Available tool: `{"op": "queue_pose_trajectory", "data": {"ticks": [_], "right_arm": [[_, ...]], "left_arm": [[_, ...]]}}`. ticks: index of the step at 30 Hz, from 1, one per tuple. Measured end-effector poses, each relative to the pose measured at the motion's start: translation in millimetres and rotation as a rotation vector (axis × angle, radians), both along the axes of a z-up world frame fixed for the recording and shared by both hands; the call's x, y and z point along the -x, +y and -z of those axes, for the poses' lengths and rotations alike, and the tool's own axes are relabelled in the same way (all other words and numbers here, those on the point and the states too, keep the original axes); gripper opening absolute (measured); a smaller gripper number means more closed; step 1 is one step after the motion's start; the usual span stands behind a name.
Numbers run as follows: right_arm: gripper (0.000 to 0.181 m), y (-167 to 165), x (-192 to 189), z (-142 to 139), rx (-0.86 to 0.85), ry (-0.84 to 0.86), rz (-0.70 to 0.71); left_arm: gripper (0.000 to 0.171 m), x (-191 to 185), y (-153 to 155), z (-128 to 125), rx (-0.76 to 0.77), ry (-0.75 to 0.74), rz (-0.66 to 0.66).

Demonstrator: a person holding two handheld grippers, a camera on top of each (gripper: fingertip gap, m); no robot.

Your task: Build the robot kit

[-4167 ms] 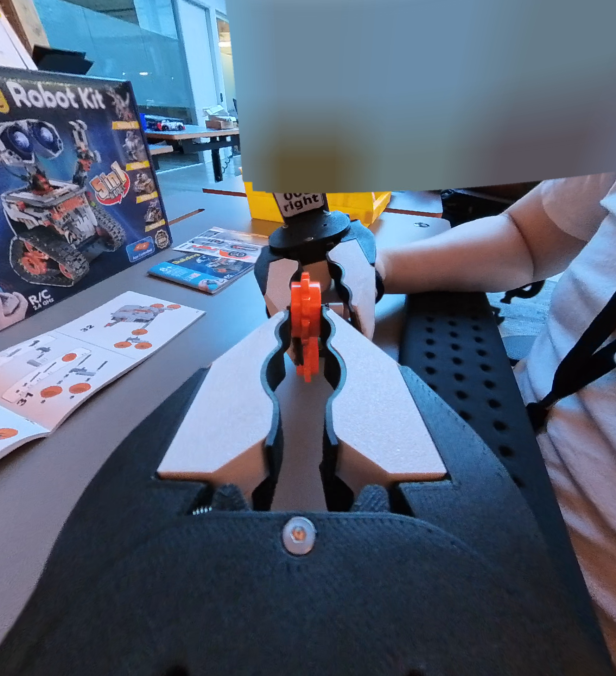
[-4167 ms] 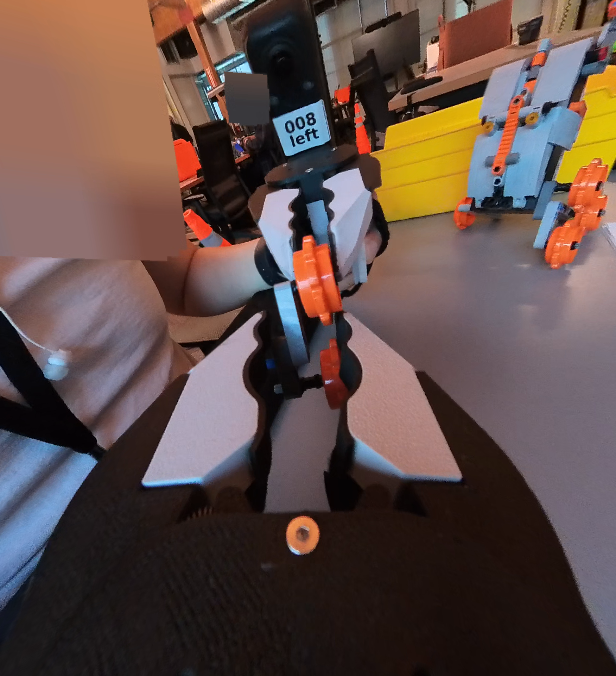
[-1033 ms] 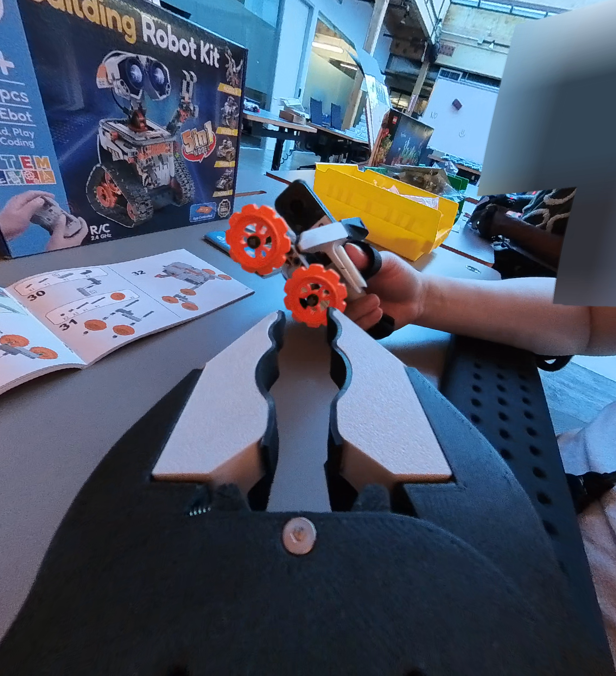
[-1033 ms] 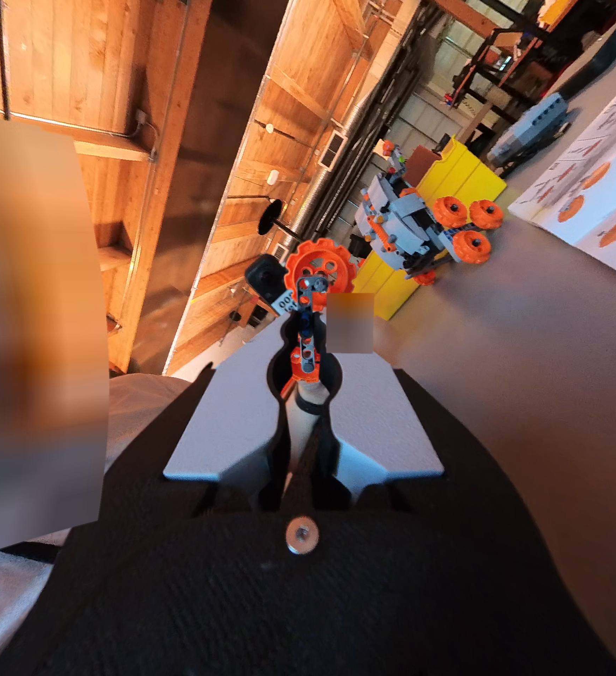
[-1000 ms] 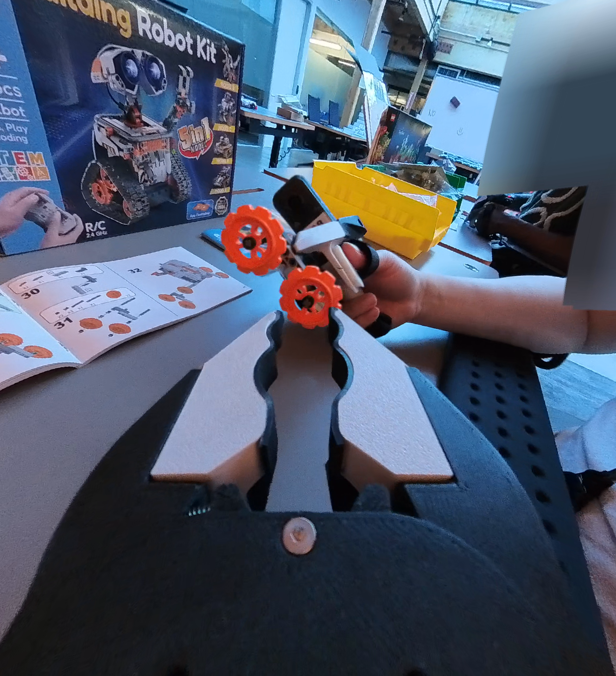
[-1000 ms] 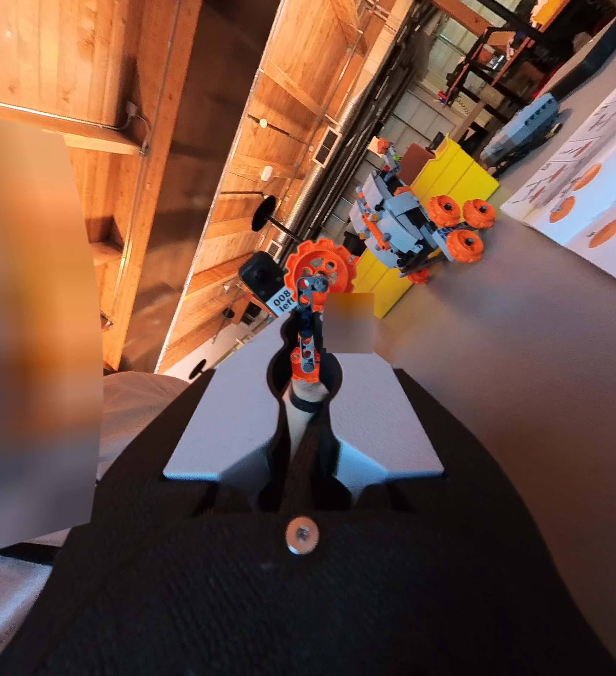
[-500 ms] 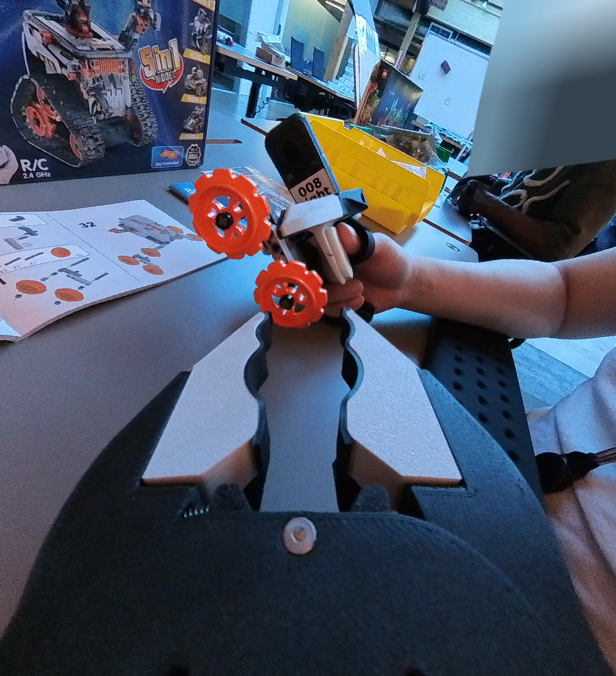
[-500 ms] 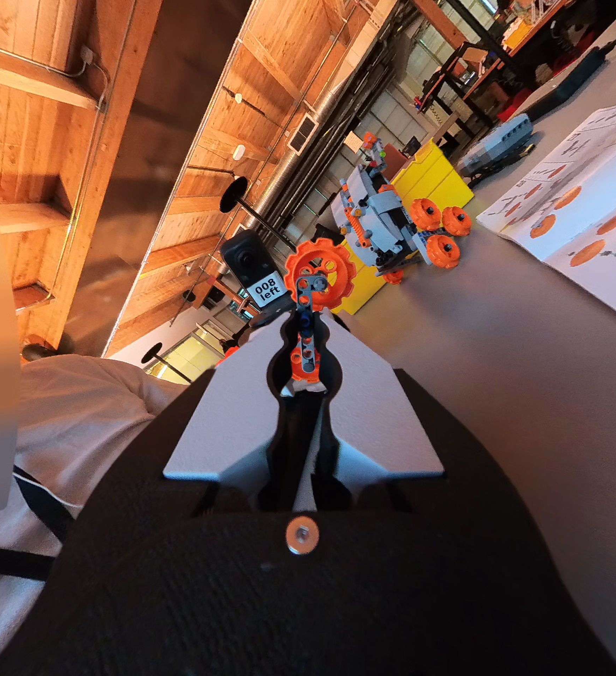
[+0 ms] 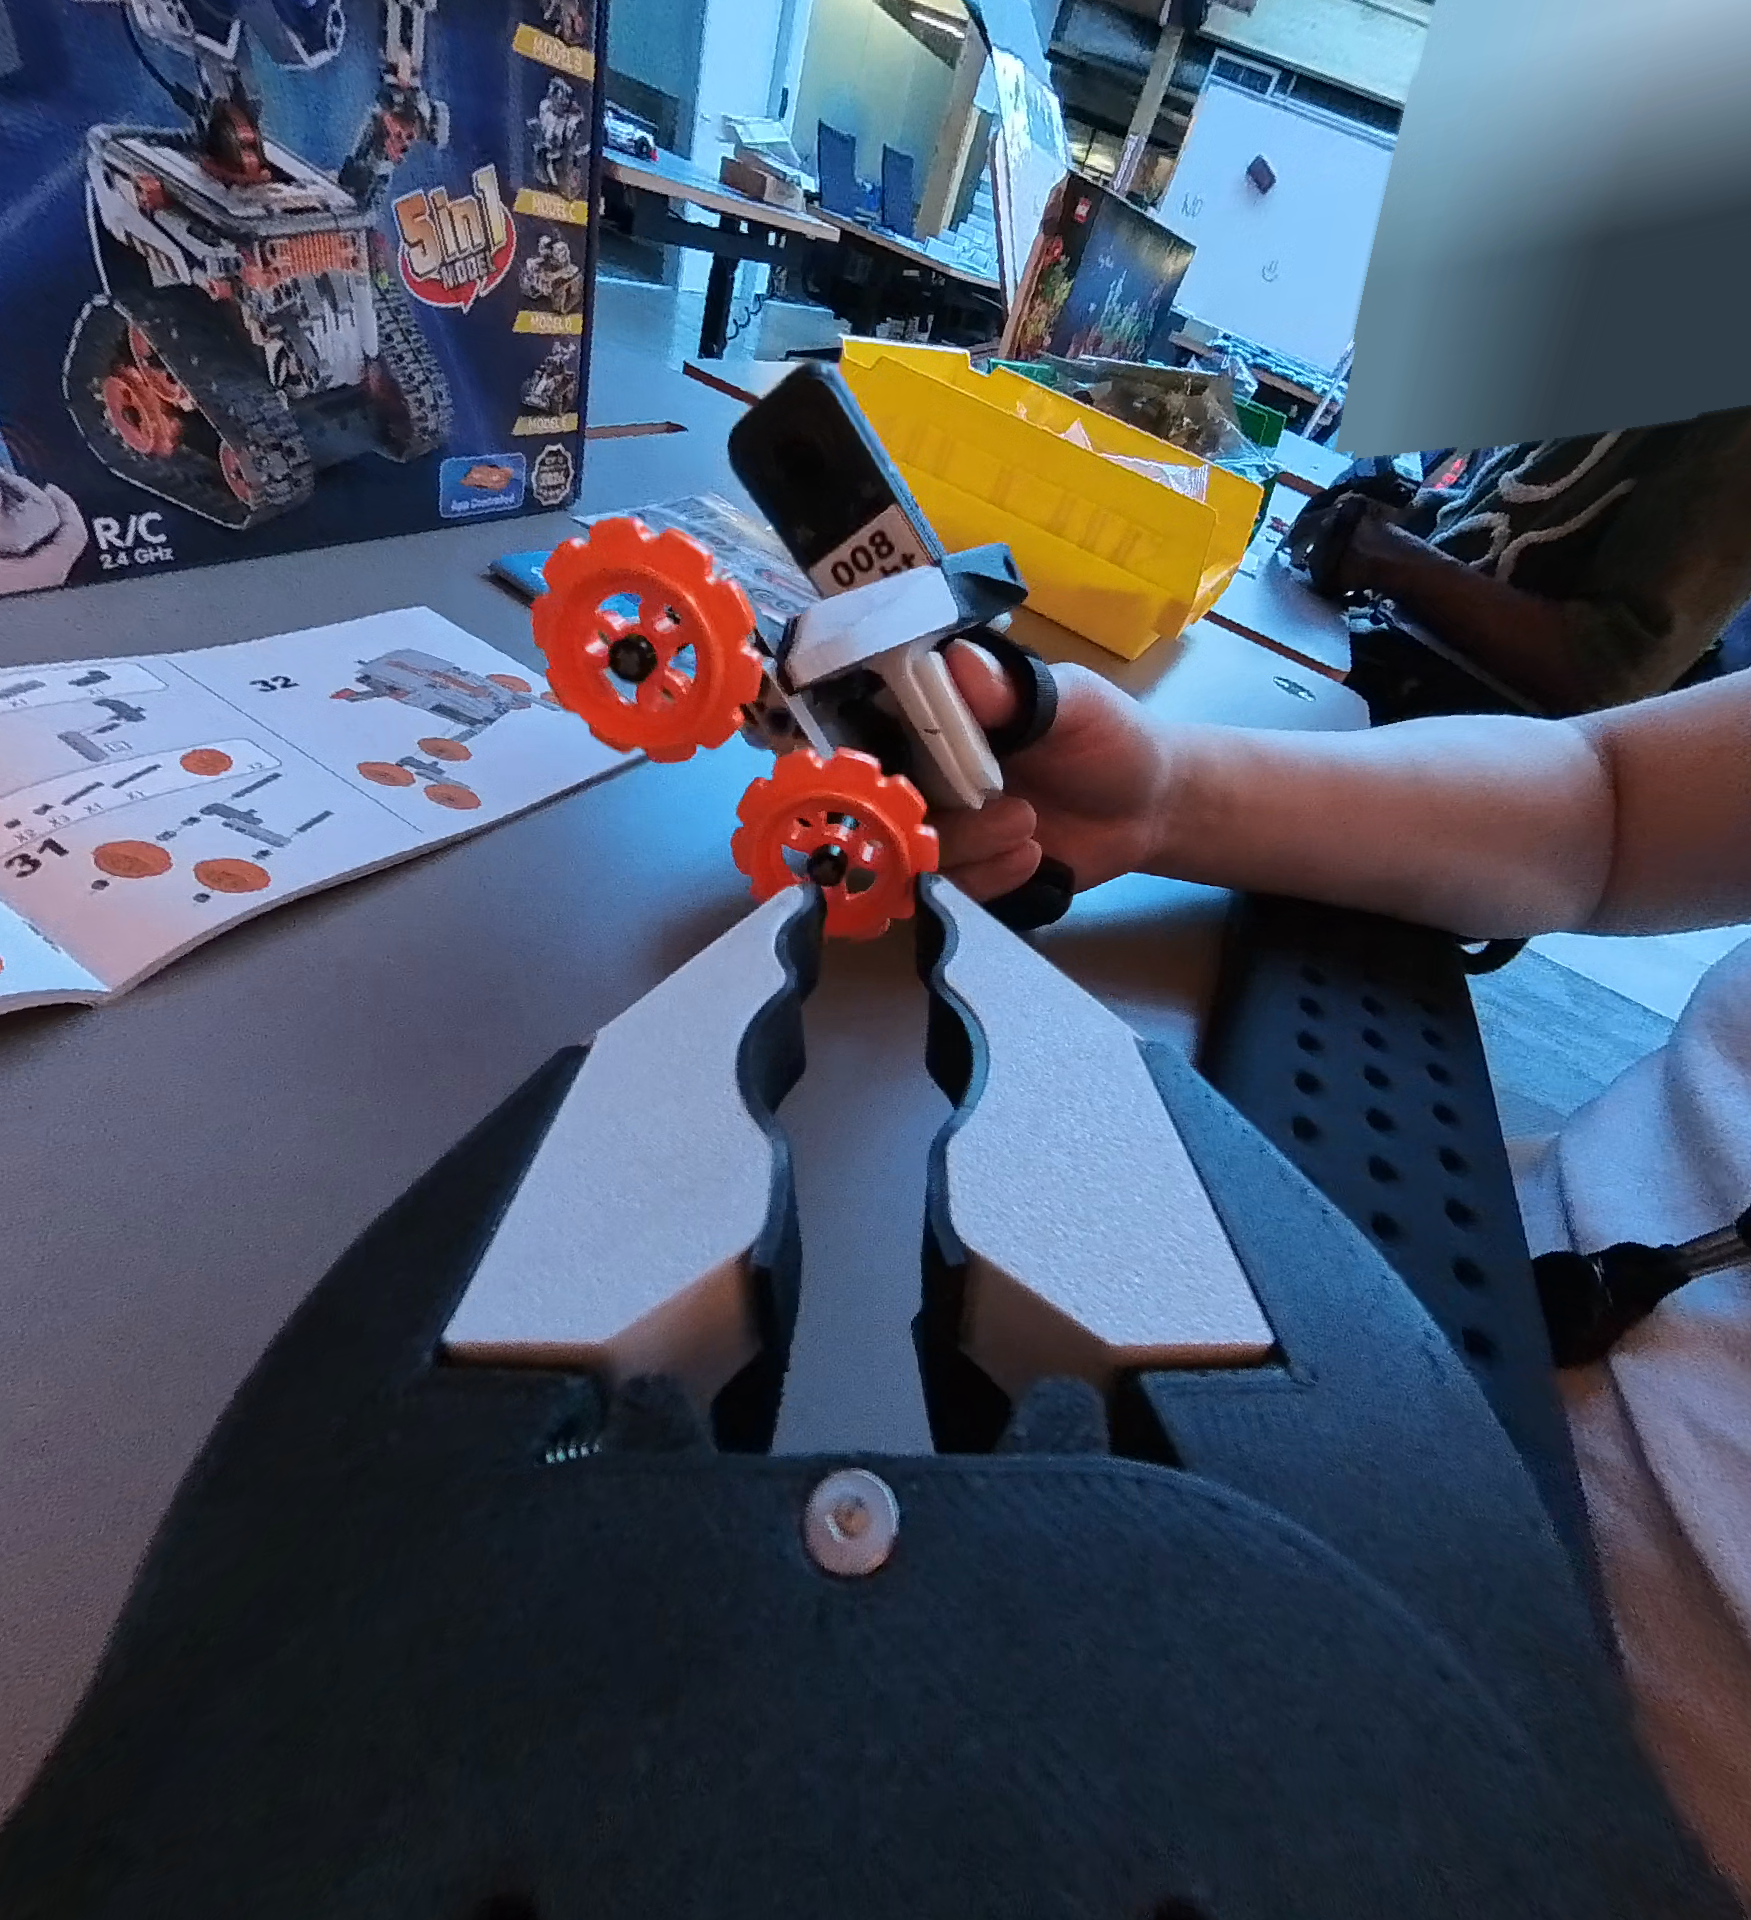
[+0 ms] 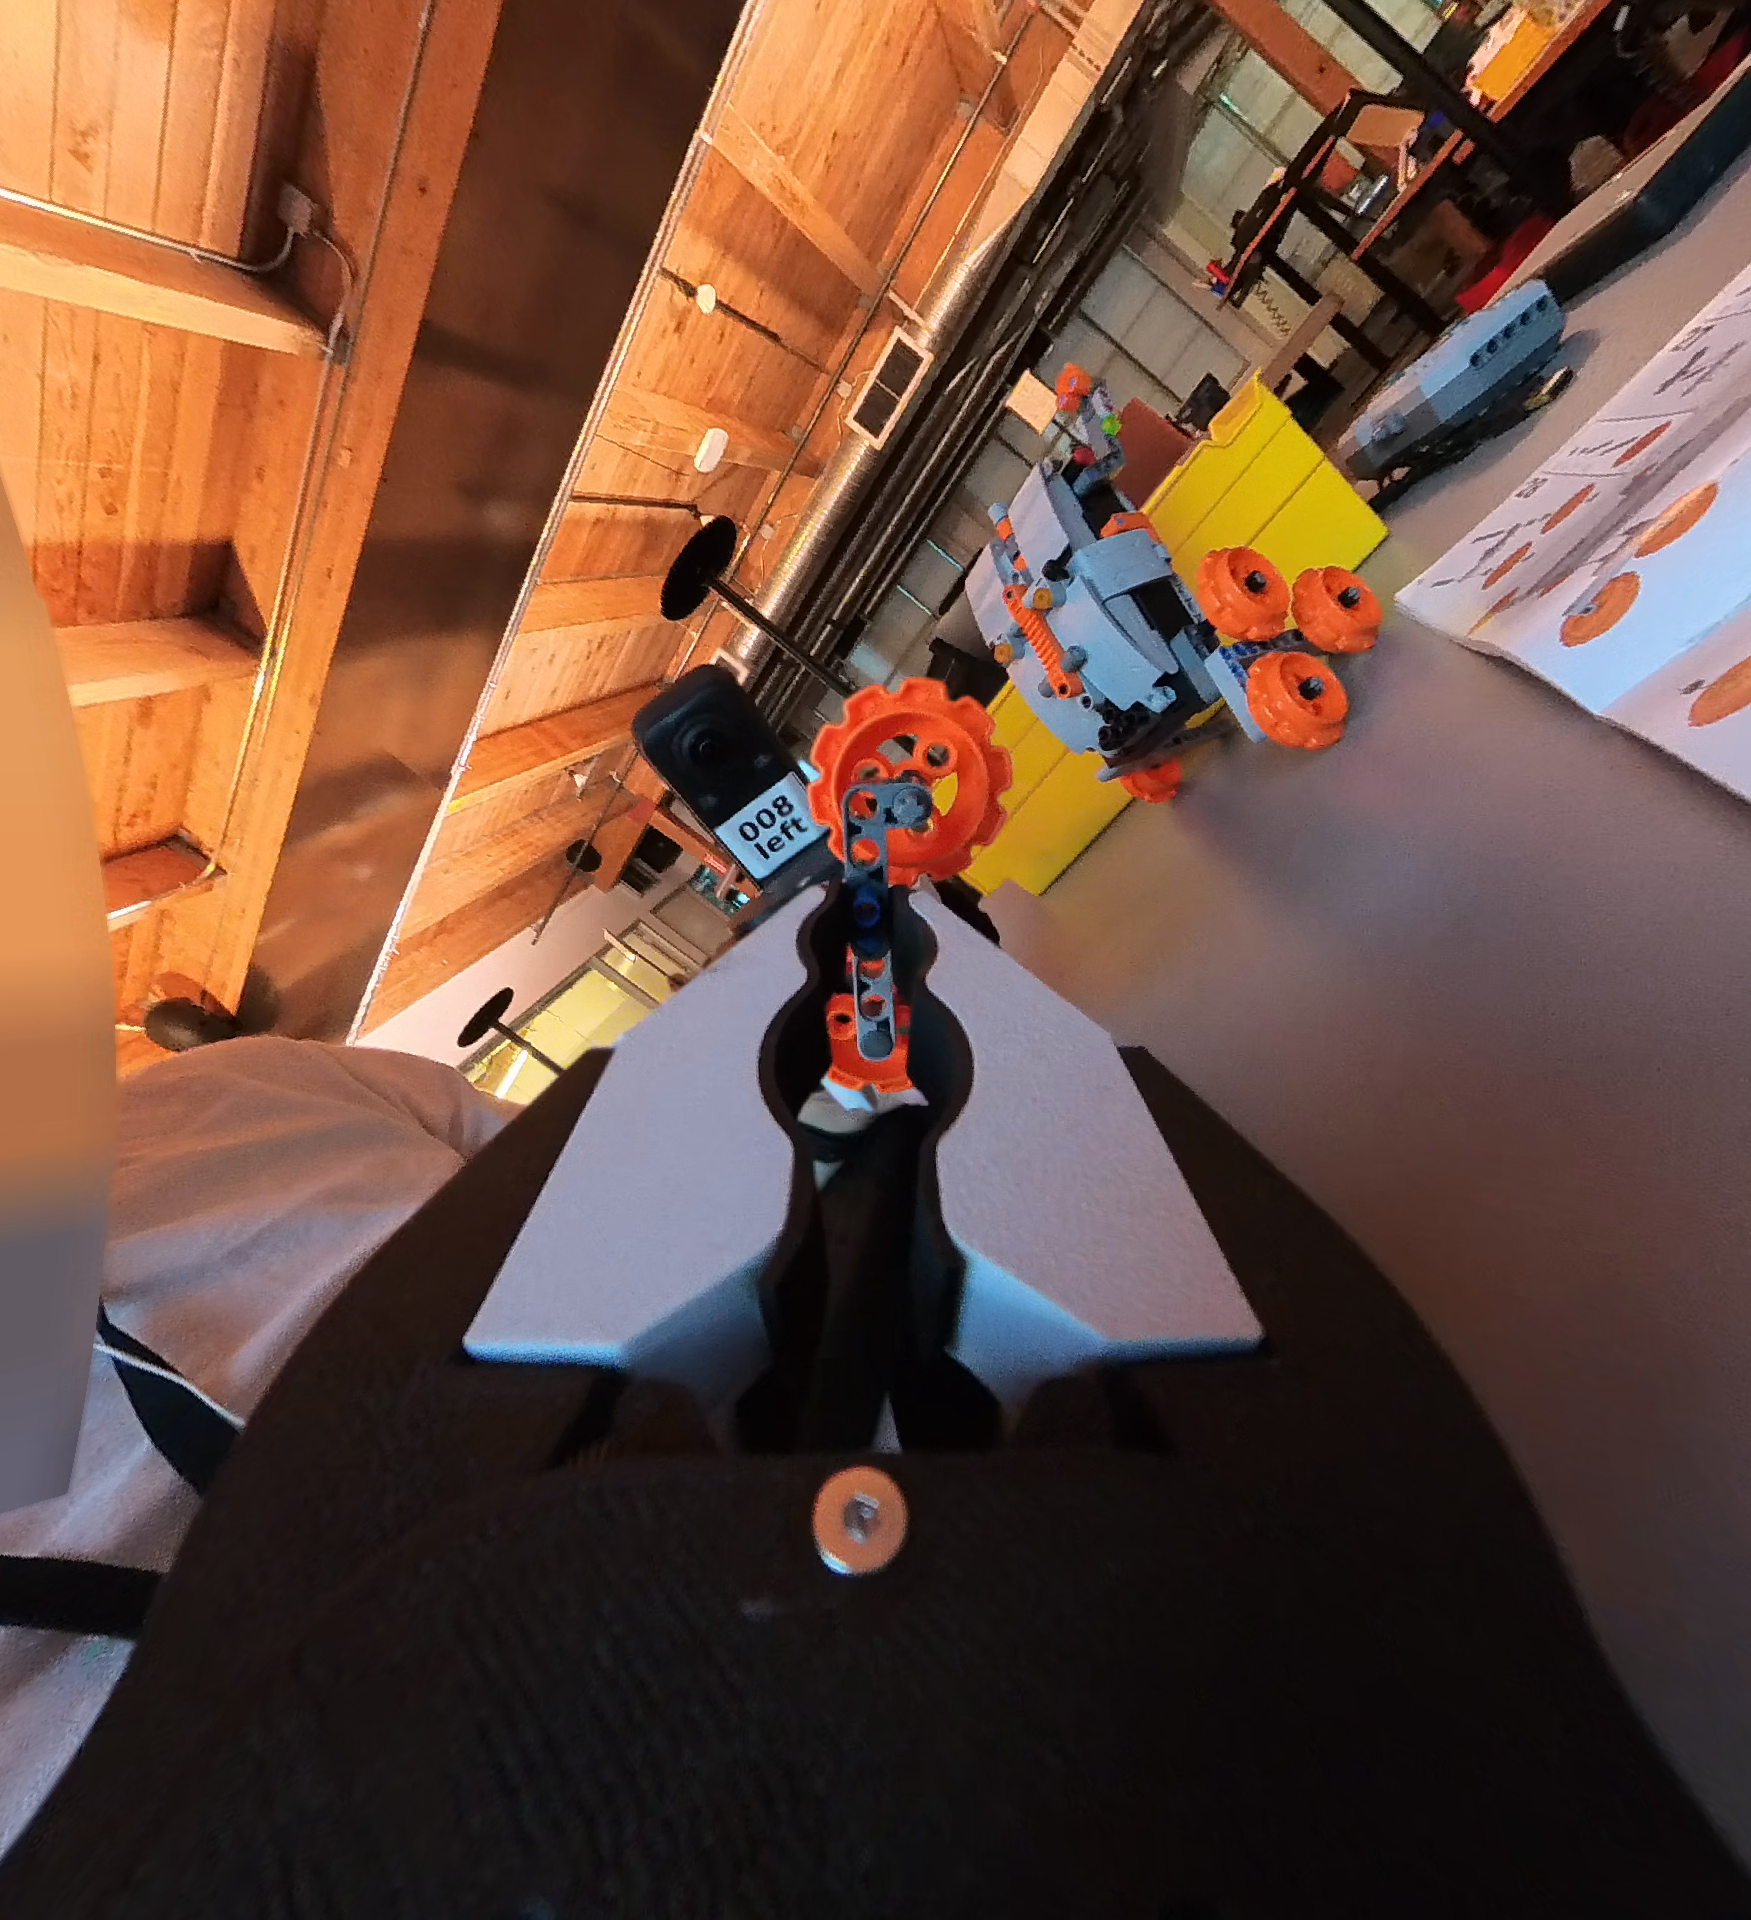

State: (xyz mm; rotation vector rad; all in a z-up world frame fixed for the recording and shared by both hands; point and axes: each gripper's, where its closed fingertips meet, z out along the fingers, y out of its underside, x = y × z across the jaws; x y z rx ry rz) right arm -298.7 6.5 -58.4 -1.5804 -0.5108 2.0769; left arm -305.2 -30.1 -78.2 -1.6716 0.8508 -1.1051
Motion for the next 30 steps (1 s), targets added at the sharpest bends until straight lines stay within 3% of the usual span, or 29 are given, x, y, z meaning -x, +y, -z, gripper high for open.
{"op": "queue_pose_trajectory", "data": {"ticks": [7, 30], "right_arm": [[0.005, 5, -7, -7, 0.063, 0.066, 0.004], [0.005, -6, 2, 1, 0.088, 0.018, -0.040]], "left_arm": [[0.004, 8, 8, -3, 0.018, -0.035, -0.056], [0.002, 2, 0, -1, 0.002, -0.001, -0.015]]}}
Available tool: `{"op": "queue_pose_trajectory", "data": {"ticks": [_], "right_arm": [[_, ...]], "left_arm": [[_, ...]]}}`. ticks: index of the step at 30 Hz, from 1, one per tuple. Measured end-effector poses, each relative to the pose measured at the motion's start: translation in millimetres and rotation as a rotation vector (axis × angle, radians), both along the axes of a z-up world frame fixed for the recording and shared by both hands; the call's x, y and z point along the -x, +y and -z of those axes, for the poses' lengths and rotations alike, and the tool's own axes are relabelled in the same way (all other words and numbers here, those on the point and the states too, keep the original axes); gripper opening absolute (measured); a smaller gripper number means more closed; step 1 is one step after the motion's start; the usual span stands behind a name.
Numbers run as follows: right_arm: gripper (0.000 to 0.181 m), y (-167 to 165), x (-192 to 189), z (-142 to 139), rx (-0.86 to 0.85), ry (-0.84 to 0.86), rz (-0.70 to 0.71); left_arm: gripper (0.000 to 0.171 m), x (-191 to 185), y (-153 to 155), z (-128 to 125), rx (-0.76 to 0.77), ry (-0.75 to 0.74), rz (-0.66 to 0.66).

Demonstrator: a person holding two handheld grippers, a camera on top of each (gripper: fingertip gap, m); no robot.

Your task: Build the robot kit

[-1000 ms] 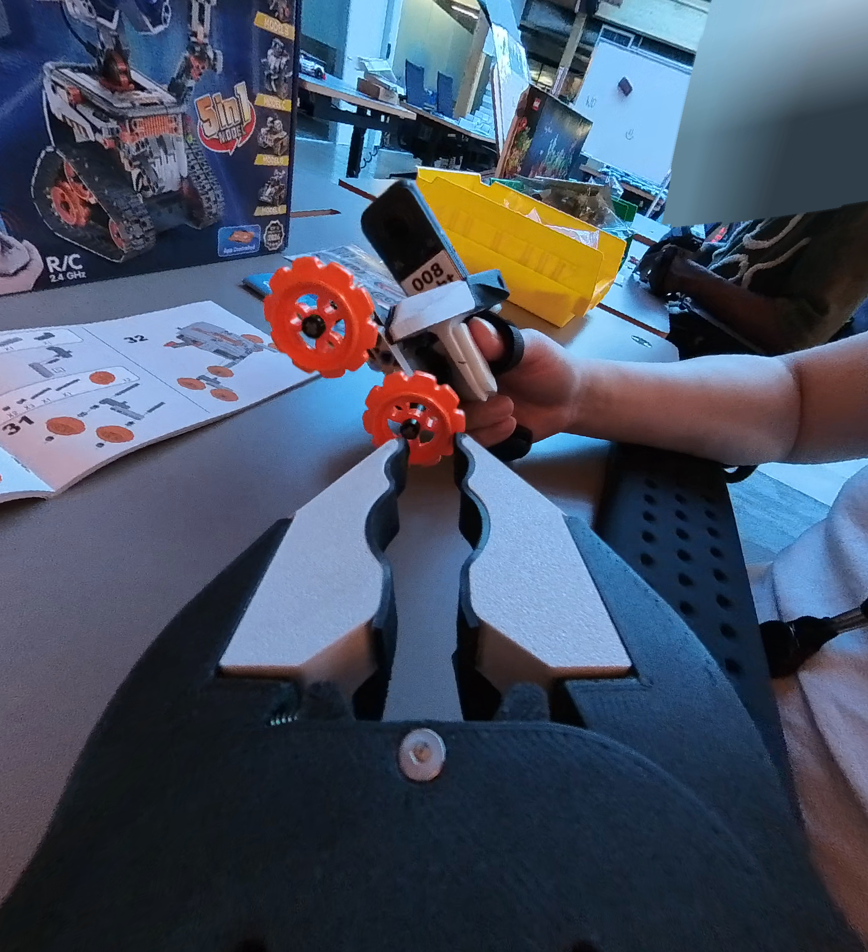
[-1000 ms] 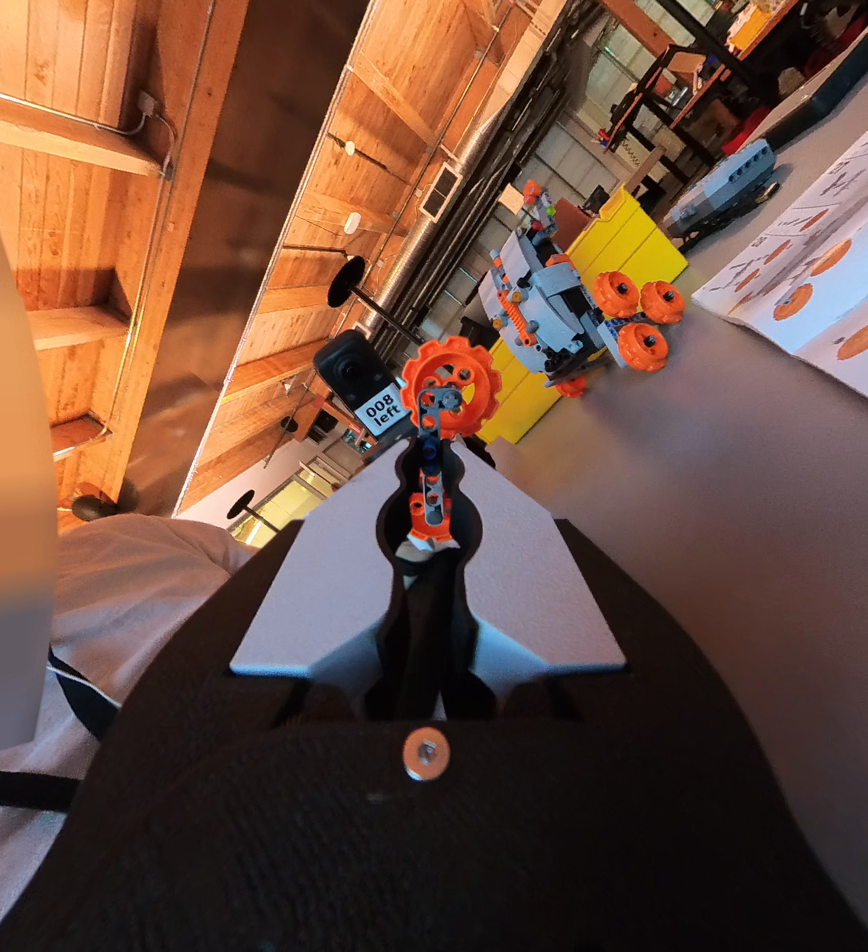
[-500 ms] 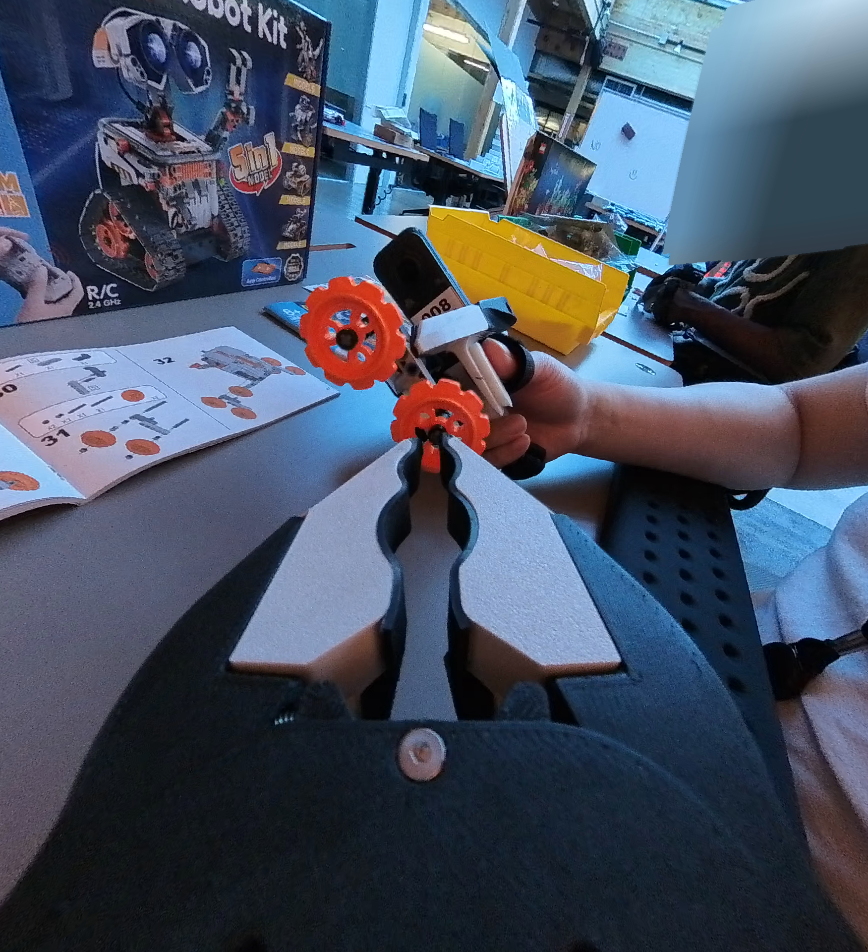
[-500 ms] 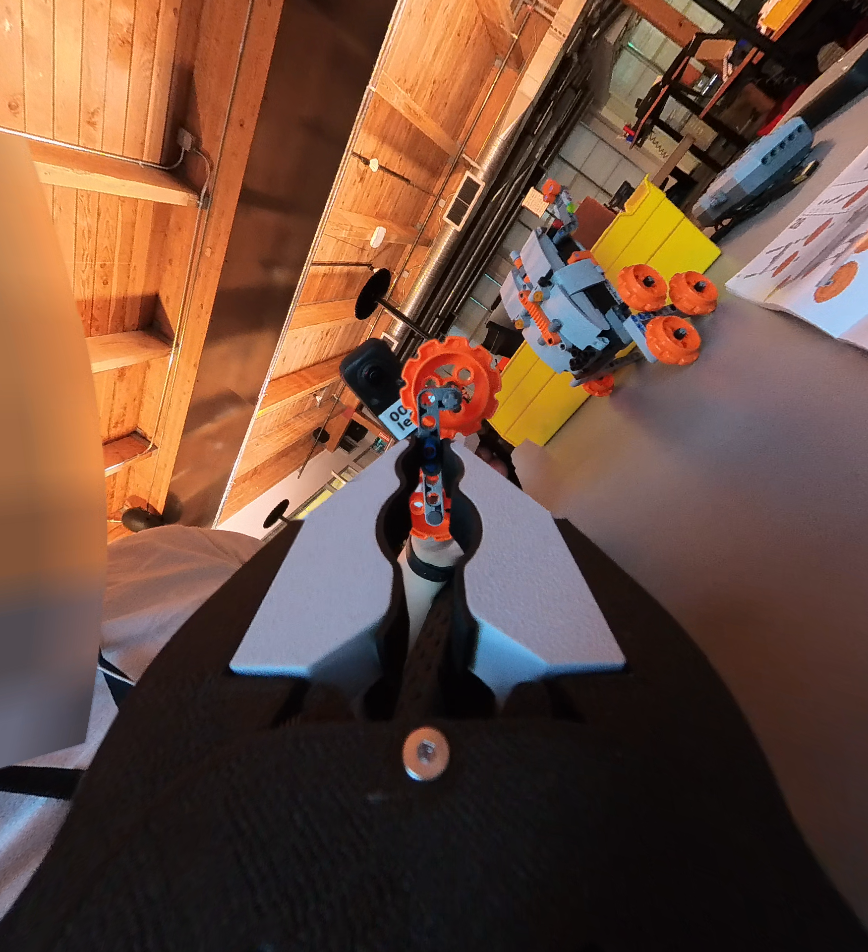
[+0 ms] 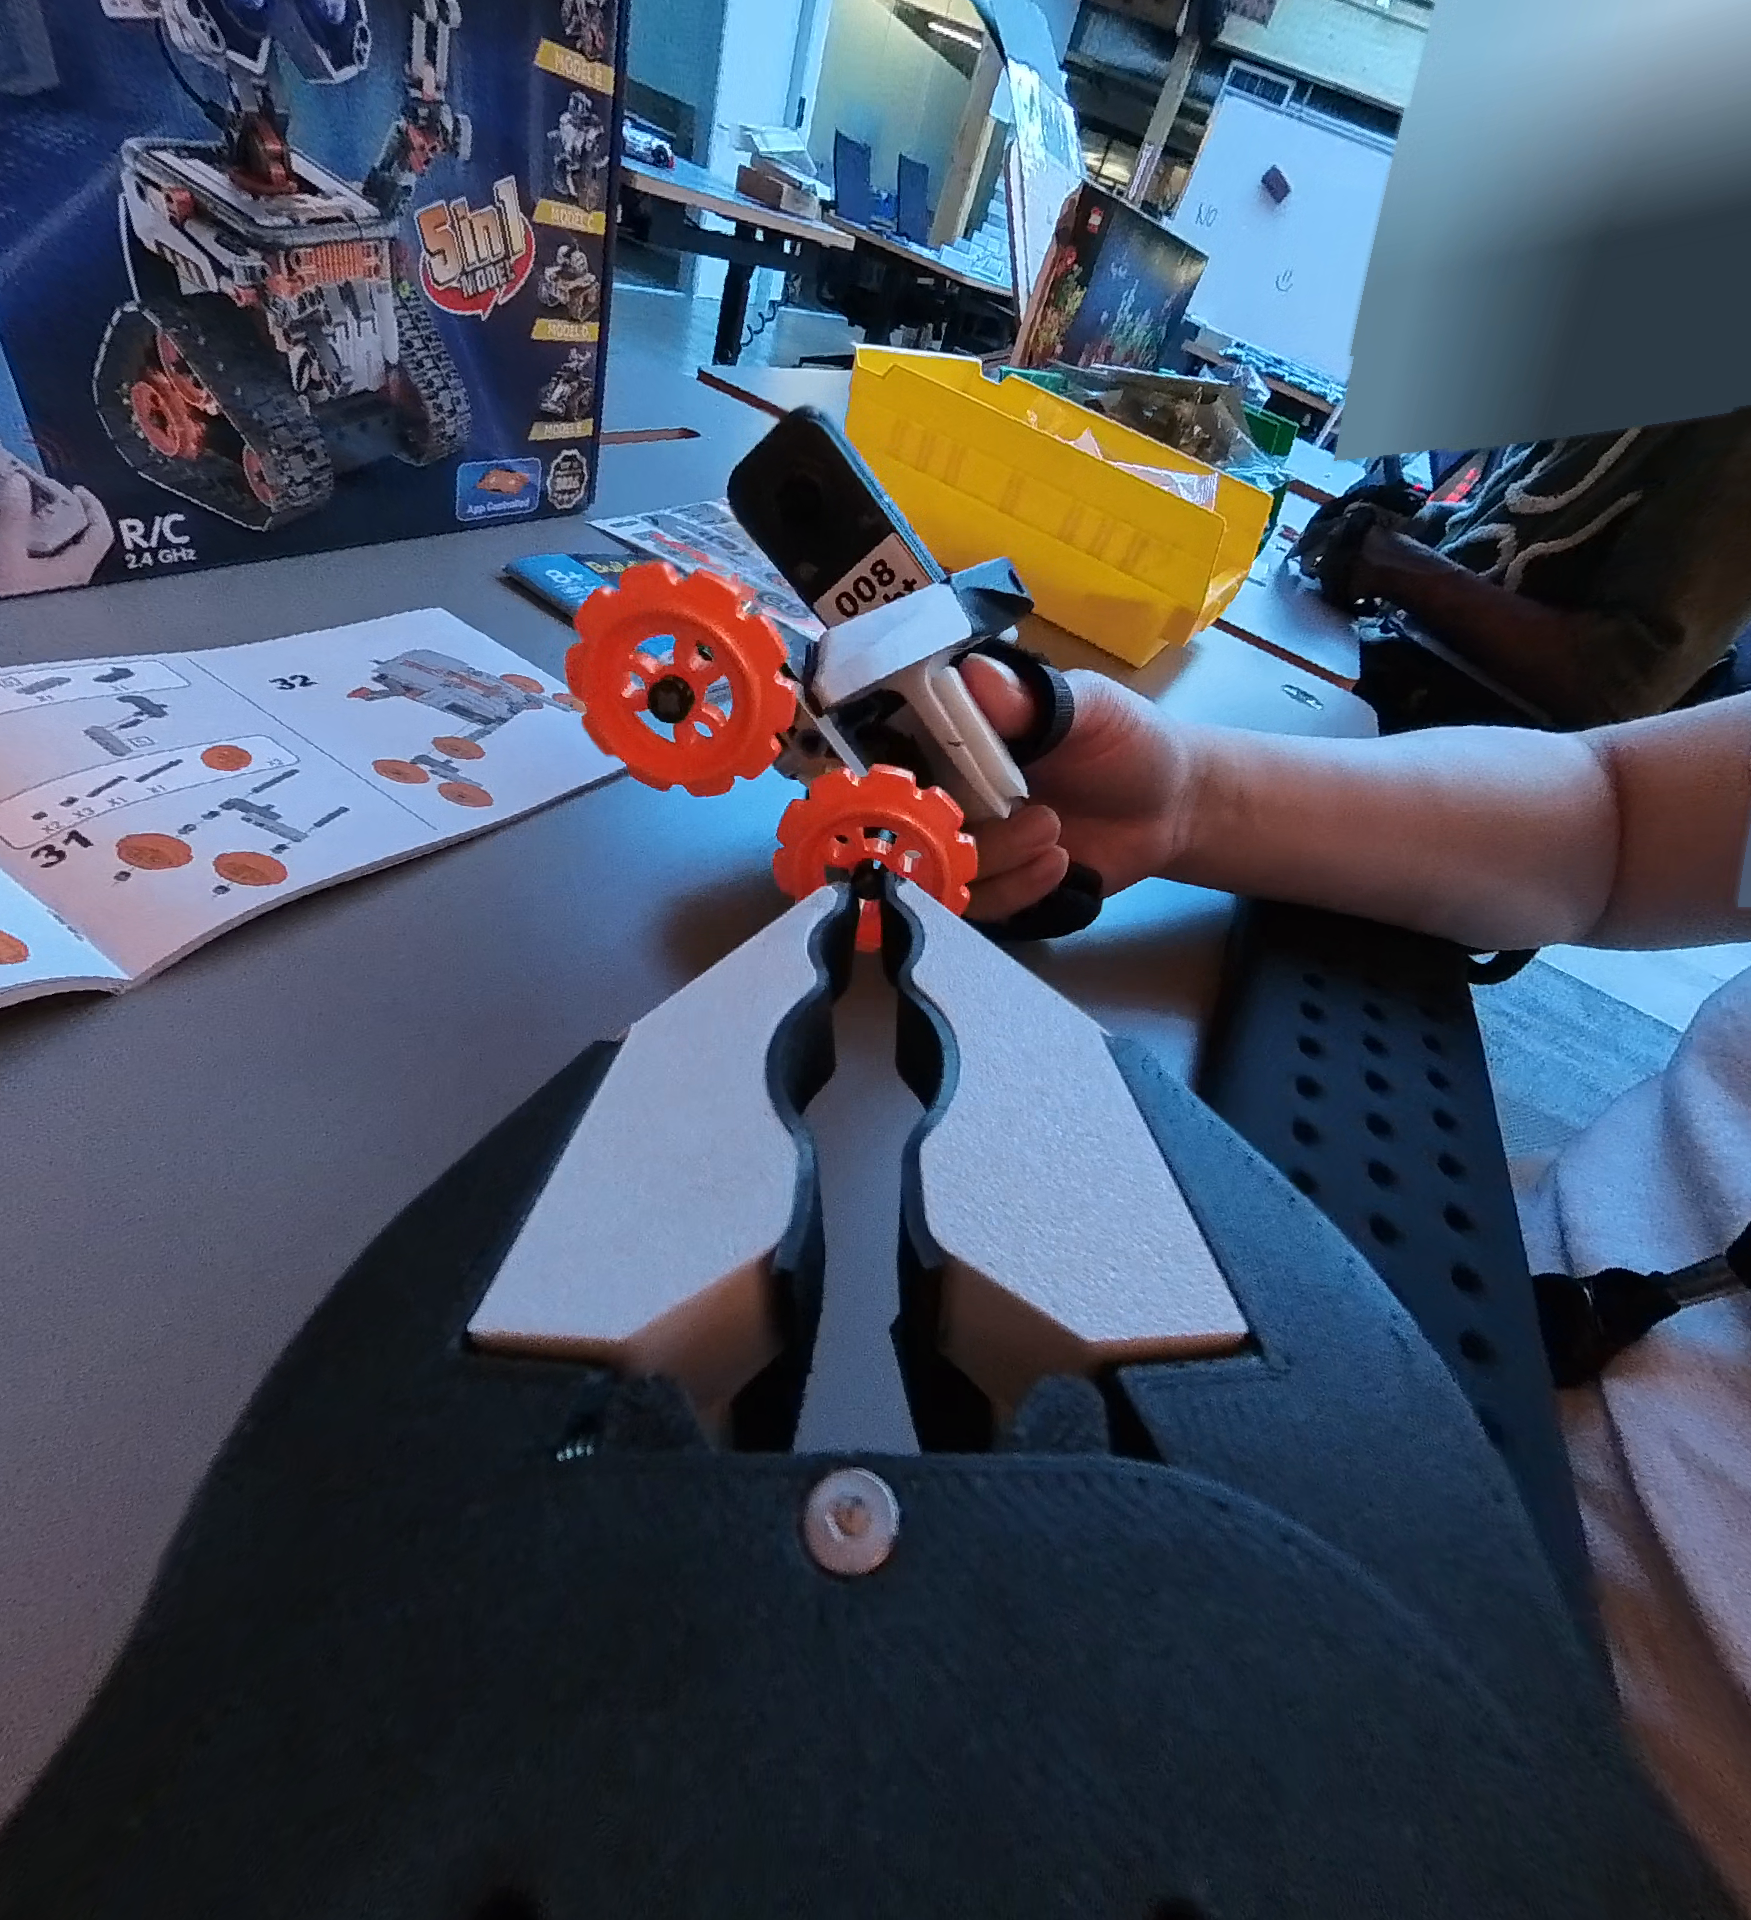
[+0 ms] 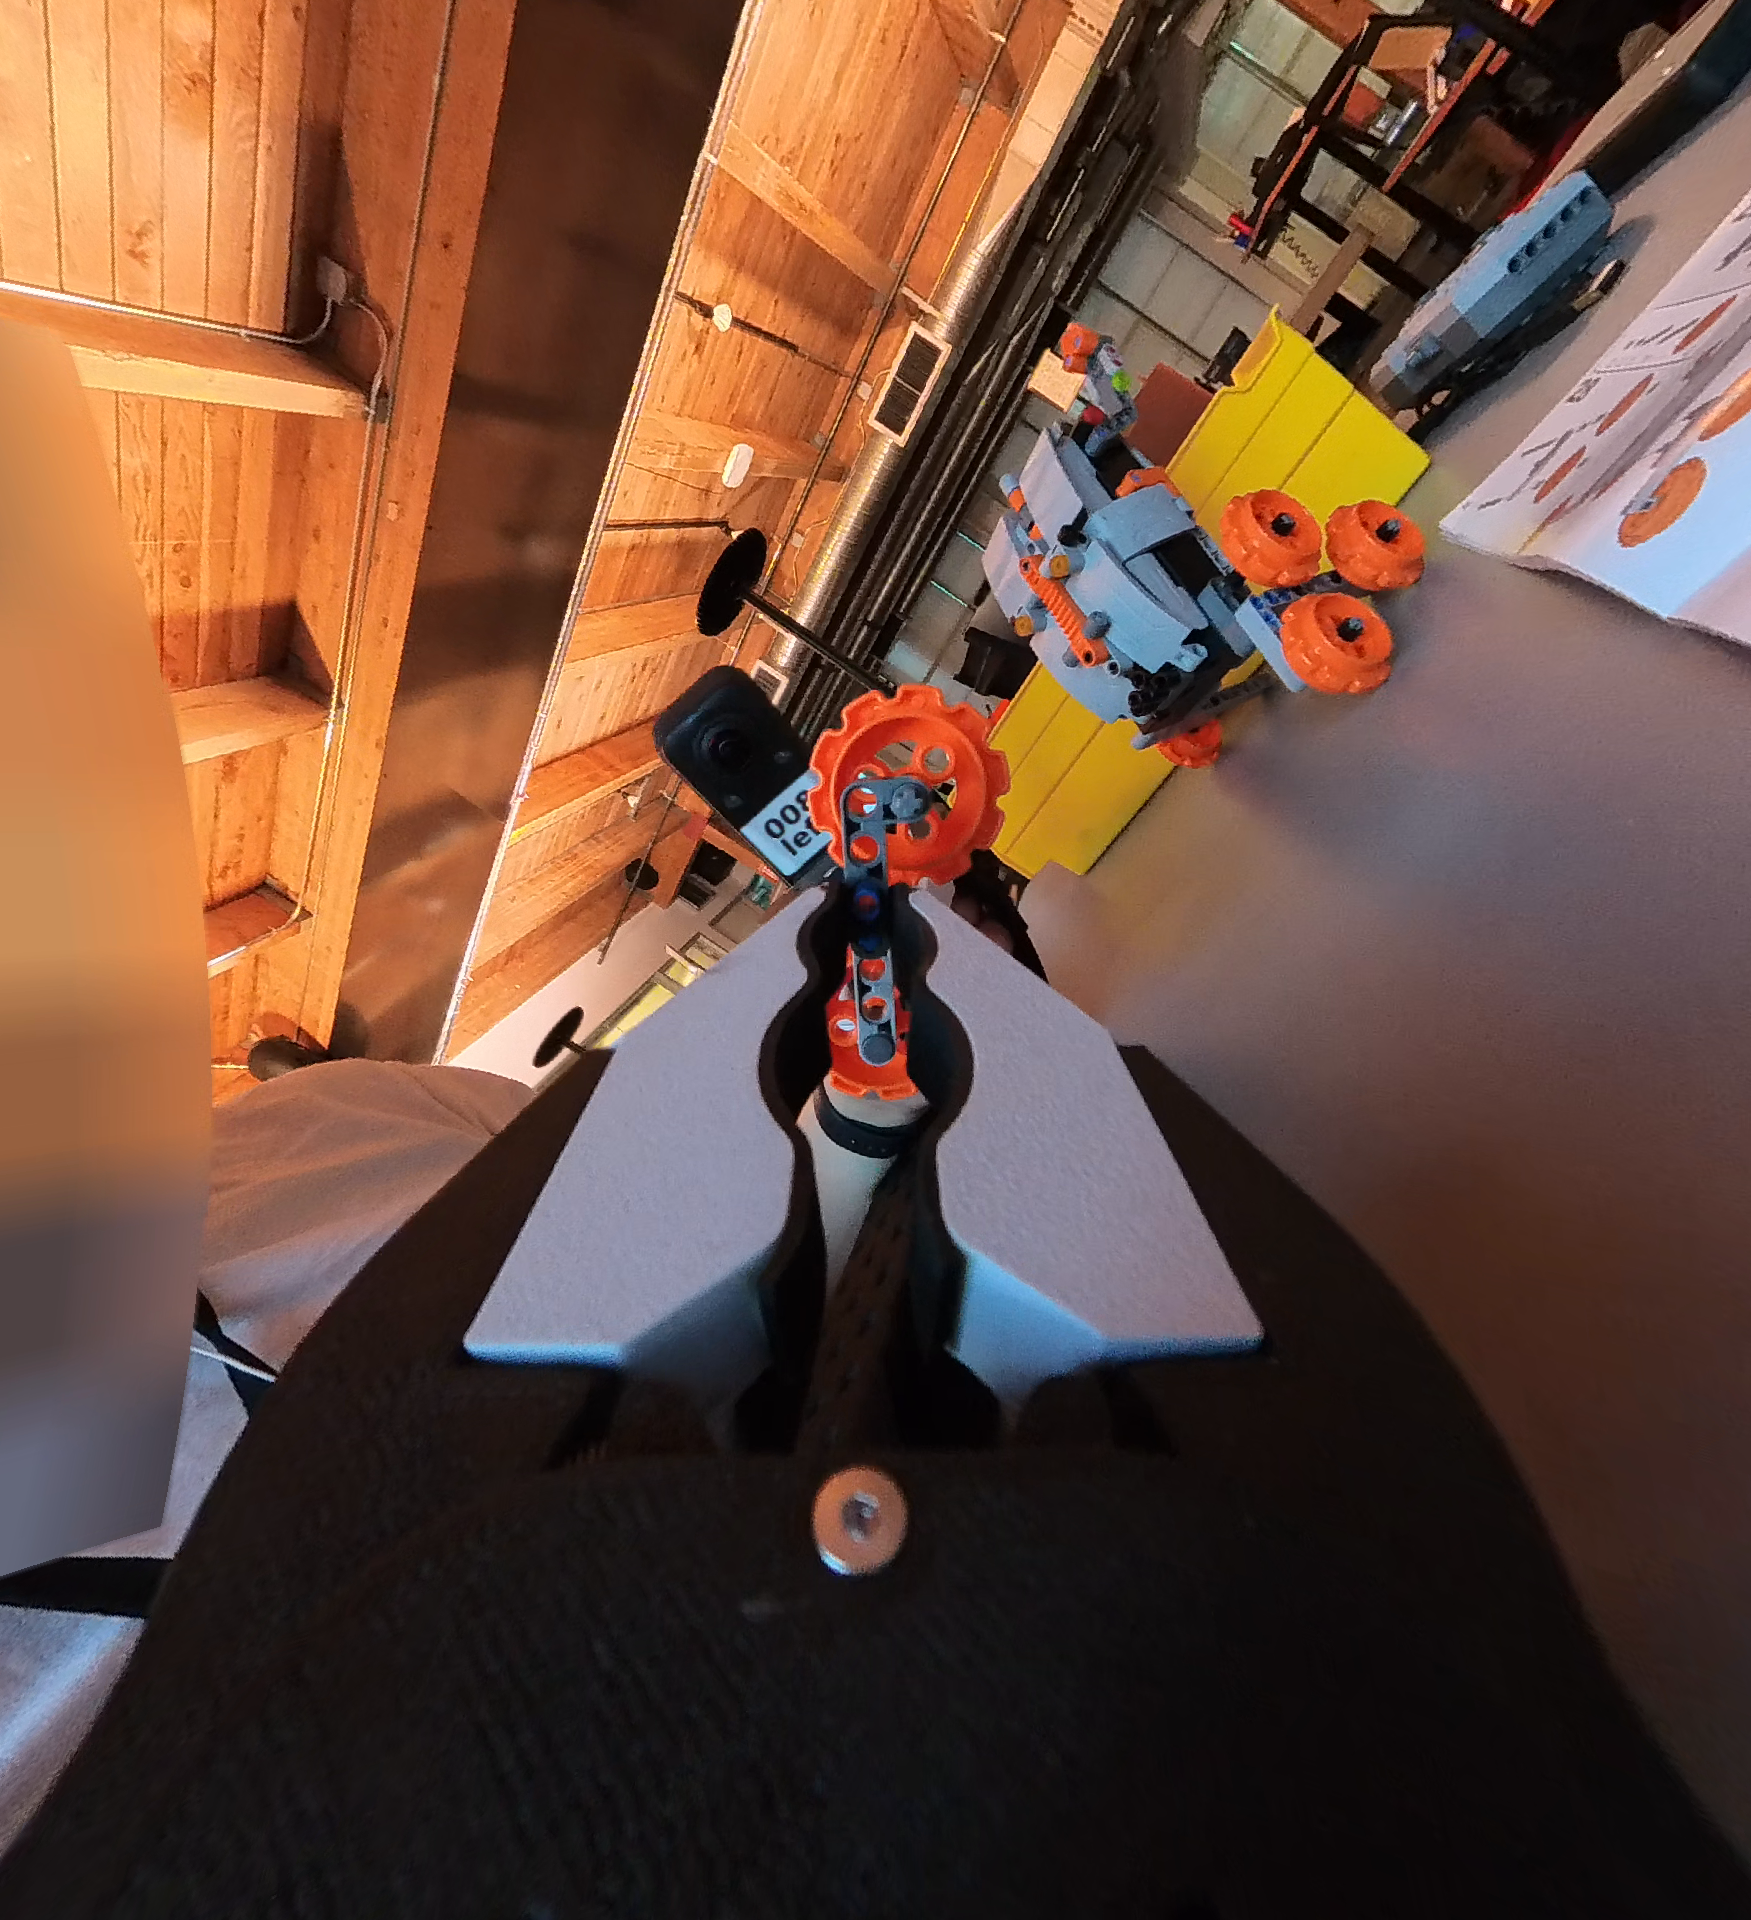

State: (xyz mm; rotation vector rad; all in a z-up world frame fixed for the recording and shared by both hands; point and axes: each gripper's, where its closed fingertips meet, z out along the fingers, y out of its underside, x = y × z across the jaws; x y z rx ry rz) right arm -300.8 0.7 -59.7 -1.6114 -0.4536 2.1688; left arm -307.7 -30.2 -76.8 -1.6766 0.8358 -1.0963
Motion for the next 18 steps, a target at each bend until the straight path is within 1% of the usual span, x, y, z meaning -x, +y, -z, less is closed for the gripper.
{"op": "queue_pose_trajectory", "data": {"ticks": [5, 7, 9, 11, 15, 18], "right_arm": [[0.005, 4, -1, 4, -0.023, -0.032, 0.026], [0.005, 9, -4, 6, -0.045, -0.056, 0.056], [0.005, 14, -8, 5, -0.035, -0.044, 0.072], [0.005, 16, -14, -3, 0.008, 0.026, 0.071], [0.006, 17, -24, -21, 0.088, 0.188, 0.034], [0.005, 14, -26, -27, 0.116, 0.244, 0.002]], "left_arm": [[0.000, 2, 3, 1, 0.003, 0.003, -0.014], [0.006, 5, 7, -1, -0.005, -0.009, -0.042], [0.009, 10, 12, -3, -0.004, -0.023, -0.078], [0.009, 15, 16, -3, 0.001, -0.027, -0.108], [0.008, 18, 18, -6, 0.009, -0.049, -0.121], [0.008, 19, 17, -6, 0.004, -0.047, -0.121]]}}
